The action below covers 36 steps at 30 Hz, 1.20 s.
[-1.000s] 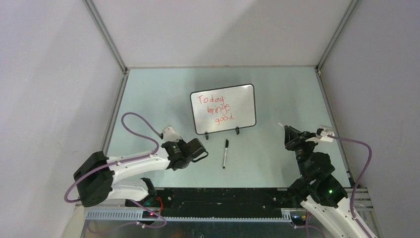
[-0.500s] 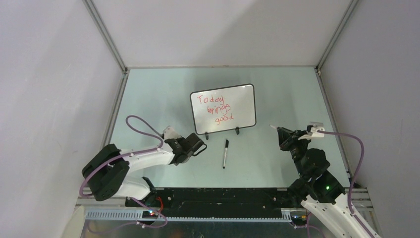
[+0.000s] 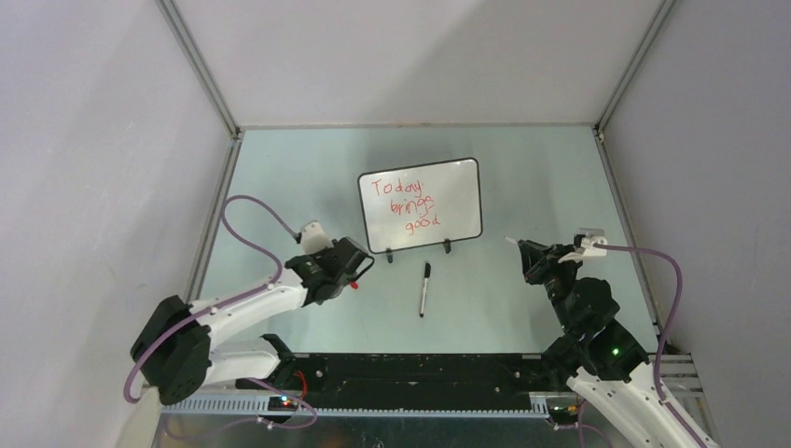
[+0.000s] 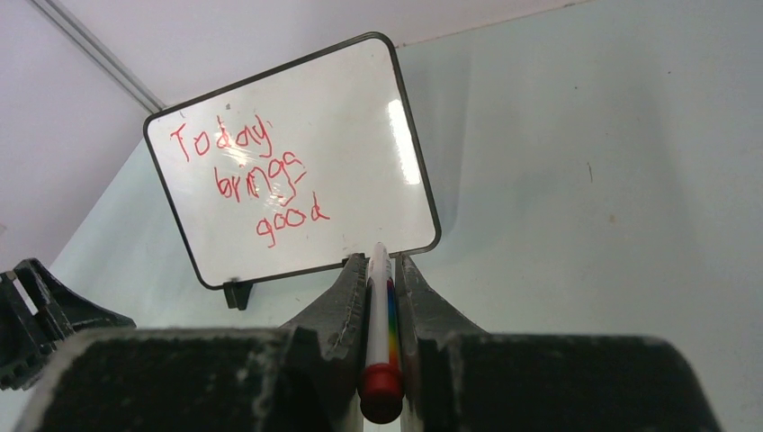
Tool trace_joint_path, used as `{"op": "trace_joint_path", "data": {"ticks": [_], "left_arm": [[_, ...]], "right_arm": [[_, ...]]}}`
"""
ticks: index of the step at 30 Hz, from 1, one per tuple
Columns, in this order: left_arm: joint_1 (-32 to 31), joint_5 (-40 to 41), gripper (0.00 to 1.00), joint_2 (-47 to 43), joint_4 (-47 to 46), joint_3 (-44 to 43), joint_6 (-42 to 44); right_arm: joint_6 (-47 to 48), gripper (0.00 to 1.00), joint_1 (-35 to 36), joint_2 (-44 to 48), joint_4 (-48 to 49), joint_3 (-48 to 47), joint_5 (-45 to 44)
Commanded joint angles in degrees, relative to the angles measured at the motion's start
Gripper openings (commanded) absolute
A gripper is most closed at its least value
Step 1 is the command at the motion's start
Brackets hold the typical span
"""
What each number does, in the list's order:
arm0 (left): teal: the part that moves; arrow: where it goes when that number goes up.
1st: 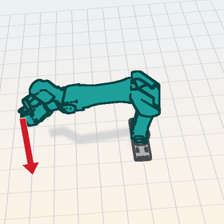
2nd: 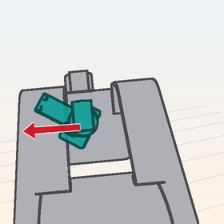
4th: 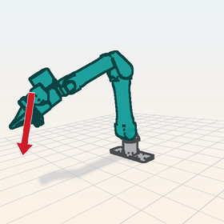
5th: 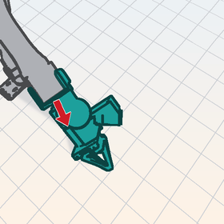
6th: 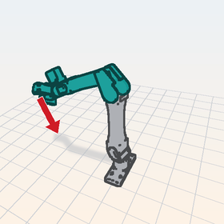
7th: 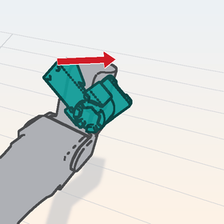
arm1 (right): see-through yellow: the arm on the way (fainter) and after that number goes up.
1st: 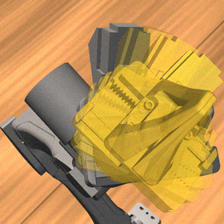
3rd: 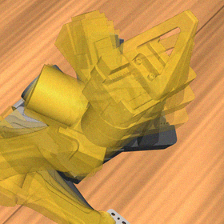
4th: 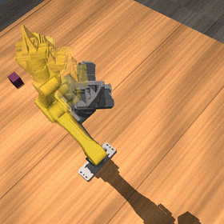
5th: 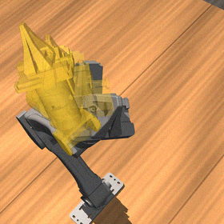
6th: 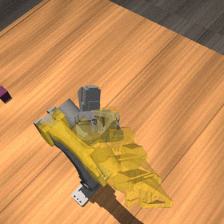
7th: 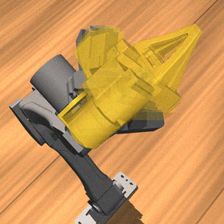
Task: Write a sentence on the whiteboard
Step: Move the pen cap to the center of the board, then pick up the pen cap from the center of the board.
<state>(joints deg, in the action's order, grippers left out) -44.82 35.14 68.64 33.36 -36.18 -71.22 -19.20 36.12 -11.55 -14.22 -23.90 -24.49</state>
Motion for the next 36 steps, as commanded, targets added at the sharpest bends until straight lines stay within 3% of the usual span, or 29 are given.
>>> {"op": "trace_joint_path", "data": {"ticks": [1,6,14,30,36], "left_arm": [[4.11,-2.52,0.51,-3.28,1.76,-0.43,12.18],[7.02,-6.12,0.50,-0.60,5.11,-2.32,8.94],[7.19,-10.44,0.47,11.91,9.66,-11.85,6.38],[7.60,-12.72,0.46,12.33,0.92,-7.37,1.60],[8.72,-13.29,0.37,15.12,-0.09,-7.13,1.10]], "right_arm": [[1.04,0.00,-0.17,-0.81,2.67,-1.85,1.23],[1.14,0.00,-0.17,-0.81,2.78,-1.77,1.11],[1.19,0.00,-0.10,-0.60,2.78,-1.68,1.09],[1.32,0.00,-0.14,0.07,2.79,-1.46,1.62],[1.24,0.00,-0.16,0.90,2.23,-1.34,1.29]]}}
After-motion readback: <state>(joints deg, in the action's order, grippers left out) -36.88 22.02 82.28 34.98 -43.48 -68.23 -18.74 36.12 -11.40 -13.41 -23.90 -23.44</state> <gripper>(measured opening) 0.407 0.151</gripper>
